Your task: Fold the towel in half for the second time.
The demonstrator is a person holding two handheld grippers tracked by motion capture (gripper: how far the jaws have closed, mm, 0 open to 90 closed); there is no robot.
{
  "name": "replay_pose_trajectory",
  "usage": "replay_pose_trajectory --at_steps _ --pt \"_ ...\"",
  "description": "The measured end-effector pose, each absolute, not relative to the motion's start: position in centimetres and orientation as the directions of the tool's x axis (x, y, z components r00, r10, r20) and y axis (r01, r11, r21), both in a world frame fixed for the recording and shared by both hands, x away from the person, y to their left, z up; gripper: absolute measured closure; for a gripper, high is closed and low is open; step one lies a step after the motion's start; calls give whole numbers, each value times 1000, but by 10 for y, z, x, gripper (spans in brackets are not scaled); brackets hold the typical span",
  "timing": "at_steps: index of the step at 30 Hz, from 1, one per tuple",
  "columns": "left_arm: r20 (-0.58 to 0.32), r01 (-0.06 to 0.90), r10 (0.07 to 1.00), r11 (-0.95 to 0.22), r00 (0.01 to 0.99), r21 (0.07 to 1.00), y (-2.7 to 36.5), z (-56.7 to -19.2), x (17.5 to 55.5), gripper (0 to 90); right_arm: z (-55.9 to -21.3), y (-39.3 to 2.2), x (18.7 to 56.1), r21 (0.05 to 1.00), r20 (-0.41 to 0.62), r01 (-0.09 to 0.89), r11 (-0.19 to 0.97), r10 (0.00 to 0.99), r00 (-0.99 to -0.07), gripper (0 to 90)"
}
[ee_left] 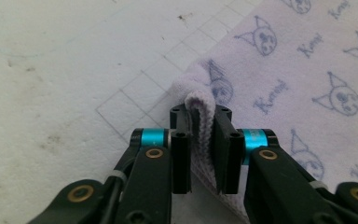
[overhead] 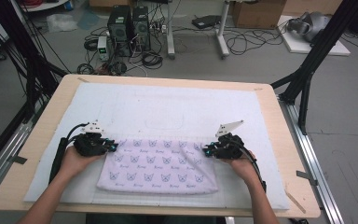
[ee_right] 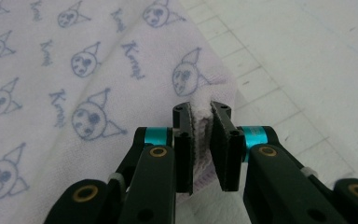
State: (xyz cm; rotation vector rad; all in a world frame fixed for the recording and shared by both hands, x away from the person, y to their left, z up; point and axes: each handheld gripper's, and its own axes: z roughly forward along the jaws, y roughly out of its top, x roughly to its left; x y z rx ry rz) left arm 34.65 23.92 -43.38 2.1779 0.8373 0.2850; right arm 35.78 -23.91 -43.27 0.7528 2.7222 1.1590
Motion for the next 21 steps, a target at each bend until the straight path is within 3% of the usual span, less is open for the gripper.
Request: replay_pose_trajectory --at_steps 8,17,18,19,20,21 --pt "0 437 707 -437 707 786 231 -416 358 821 -408 -246 370 728 56 389 565 515 -855 813" --pt "59 397 762 -399 644 826 226 -372 410 827 -367 -247 424 752 6 393 529 591 -806 809" --pt "72 400 775 -401 628 824 226 -370 419 814 -365 -246 431 751 -2 397 527 603 -798 787" --pt "88 414 800 -397 594 819 224 -370 426 750 -365 -245 440 748 -9 409 523 624 -781 696" --pt "95 429 823 -386 560 816 224 -371 432 624 -366 -244 446 747 -12 429 507 656 -755 617" --pt "81 439 831 -371 551 818 226 -373 435 591 -368 -245 451 744 14 458 486 674 -739 612"
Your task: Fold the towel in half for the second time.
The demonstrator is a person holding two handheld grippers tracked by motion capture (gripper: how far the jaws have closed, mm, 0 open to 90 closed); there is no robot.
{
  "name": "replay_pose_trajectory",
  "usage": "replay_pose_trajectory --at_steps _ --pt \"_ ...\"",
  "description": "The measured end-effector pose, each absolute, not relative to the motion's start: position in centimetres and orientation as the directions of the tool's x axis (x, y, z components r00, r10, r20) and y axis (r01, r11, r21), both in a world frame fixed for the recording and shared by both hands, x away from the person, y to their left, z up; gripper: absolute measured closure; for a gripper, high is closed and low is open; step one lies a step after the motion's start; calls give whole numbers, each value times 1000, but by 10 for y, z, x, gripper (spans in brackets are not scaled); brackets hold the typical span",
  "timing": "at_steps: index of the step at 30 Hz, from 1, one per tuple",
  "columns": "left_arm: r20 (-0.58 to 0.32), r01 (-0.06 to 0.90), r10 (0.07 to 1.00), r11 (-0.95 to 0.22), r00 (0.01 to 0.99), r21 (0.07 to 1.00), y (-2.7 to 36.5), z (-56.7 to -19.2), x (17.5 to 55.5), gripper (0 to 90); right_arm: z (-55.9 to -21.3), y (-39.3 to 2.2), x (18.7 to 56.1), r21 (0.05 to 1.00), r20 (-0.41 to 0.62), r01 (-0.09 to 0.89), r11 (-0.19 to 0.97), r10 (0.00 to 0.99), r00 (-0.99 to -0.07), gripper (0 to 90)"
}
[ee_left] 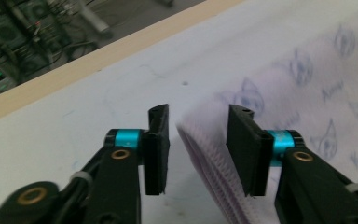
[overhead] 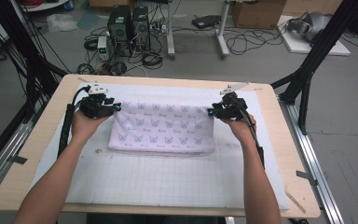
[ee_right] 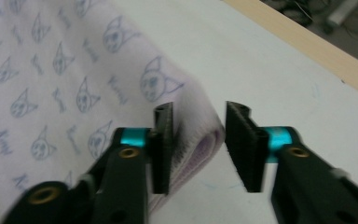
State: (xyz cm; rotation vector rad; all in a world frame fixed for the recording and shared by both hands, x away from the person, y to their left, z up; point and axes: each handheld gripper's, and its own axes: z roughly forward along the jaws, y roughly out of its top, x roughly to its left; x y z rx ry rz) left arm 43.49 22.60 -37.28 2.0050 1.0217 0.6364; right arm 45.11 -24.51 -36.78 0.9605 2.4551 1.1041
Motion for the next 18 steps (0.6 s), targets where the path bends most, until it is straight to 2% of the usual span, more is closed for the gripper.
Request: replay_pose_trajectory --at_steps 4,8,16,17,18 --pt "54 454 809 -382 585 805 233 -381 431 574 -375 -245 450 740 40 467 484 661 -749 586" --pt "14 452 795 -360 607 816 240 -390 416 575 -380 -244 434 733 43 460 501 640 -767 587" --pt "0 419 746 -373 665 828 243 -402 381 575 -386 -239 398 749 44 416 516 587 -808 609" --pt "-4 412 737 -374 676 831 243 -403 377 591 -389 -239 394 749 53 418 514 583 -811 631" --pt "-14 407 717 -379 697 831 243 -405 373 646 -392 -238 391 749 57 417 515 577 -815 665"
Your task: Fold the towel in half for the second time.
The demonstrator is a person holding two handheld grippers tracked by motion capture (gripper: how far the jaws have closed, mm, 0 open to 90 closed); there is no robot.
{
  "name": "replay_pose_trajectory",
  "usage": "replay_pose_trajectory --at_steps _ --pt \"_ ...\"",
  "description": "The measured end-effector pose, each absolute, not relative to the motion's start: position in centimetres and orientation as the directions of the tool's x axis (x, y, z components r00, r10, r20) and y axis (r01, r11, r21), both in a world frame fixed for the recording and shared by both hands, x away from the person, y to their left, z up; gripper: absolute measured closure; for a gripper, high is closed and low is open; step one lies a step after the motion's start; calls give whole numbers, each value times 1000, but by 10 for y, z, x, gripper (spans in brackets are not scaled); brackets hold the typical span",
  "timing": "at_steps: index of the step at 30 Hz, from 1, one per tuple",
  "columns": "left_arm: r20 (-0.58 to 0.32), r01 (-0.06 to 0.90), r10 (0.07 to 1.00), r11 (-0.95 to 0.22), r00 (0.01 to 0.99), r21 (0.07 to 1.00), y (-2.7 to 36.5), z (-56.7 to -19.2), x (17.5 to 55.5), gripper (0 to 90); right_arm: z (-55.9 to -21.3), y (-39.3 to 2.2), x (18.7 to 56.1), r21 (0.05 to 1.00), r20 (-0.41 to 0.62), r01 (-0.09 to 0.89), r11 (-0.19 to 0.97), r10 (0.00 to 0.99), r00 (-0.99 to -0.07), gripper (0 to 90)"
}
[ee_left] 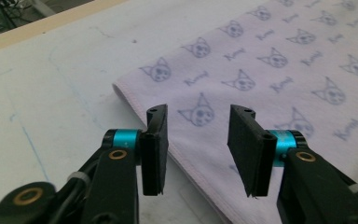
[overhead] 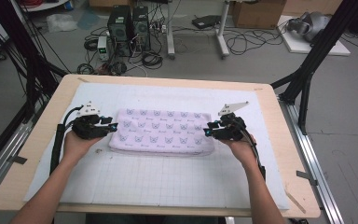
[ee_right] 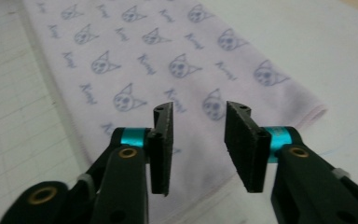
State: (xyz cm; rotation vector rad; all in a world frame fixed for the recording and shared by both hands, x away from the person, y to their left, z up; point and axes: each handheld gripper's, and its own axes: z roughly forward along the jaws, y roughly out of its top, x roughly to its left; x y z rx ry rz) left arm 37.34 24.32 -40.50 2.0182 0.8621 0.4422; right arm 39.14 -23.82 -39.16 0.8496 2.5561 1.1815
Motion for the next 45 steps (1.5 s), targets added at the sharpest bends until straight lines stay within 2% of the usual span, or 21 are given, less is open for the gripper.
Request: replay_pose_trajectory --at_steps 2,3,7,9,11,17,26,34,36,40,45 --pt "-21 407 681 -412 732 815 242 -410 368 825 -399 -238 385 738 62 414 533 557 -828 819" --pt "-16 409 676 -426 736 807 241 -413 365 857 -402 -238 383 737 70 415 534 550 -832 836" --pt "-42 426 658 -436 752 793 242 -426 358 841 -417 -235 375 700 117 449 556 531 -840 833" --pt "-39 436 656 -456 754 776 243 -432 355 831 -421 -233 372 673 108 449 587 523 -845 830" --pt "-35 444 655 -472 755 762 244 -437 352 812 -423 -232 368 681 81 432 591 525 -847 830" --pt "5 431 665 -489 747 759 241 -437 347 785 -435 -242 360 703 111 452 549 543 -832 814" --pt "-41 440 698 -404 715 802 248 -425 336 664 -423 -240 347 780 80 401 480 560 -825 641" --pt "-41 417 713 -361 700 834 252 -419 315 476 -418 -242 328 836 31 347 424 596 -803 405" --pt "-48 409 713 -345 700 844 253 -418 309 435 -418 -246 325 841 39 359 405 616 -787 338" --pt "-47 409 716 -342 696 846 256 -418 301 340 -416 -251 317 856 45 357 374 635 -772 283" --pt "-33 418 714 -371 699 829 261 -422 287 320 -412 -253 306 865 60 355 354 630 -774 217"
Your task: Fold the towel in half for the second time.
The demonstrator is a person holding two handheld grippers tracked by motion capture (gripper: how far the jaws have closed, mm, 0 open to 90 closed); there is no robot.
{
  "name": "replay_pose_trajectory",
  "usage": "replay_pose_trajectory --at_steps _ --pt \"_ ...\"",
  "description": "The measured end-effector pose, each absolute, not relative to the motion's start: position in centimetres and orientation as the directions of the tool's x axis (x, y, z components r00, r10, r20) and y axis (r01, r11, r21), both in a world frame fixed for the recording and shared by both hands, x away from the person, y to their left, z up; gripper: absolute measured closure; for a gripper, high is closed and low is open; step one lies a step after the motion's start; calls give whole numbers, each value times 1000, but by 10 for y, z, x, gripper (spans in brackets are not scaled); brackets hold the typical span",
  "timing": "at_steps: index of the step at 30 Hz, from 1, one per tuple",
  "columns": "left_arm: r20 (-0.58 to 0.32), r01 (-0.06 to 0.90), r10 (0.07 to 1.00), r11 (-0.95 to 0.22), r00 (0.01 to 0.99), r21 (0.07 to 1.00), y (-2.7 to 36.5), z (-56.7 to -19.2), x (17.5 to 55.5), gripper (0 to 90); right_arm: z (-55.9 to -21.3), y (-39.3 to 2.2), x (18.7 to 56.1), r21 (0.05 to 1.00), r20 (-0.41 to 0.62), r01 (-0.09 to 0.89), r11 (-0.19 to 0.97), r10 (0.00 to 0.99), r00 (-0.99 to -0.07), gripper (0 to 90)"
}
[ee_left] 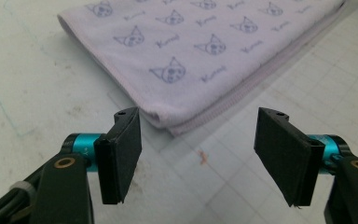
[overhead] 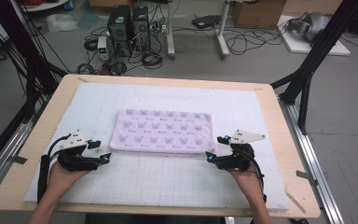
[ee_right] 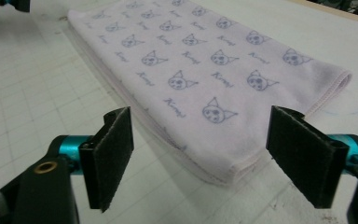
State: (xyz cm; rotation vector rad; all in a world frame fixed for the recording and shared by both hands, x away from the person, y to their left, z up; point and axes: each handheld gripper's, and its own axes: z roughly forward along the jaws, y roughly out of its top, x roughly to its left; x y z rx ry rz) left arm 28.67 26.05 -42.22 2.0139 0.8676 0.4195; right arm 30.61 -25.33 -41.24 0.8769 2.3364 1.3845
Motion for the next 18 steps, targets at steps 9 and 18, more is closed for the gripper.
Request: replay_pose_trajectory --at_steps 9,18 --pt "-23 405 740 -341 672 848 270 -416 269 260 -415 -257 294 867 60 359 346 642 -764 144" --pt "-23 401 745 -334 667 853 271 -414 268 198 -414 -259 278 867 38 347 358 646 -762 123"
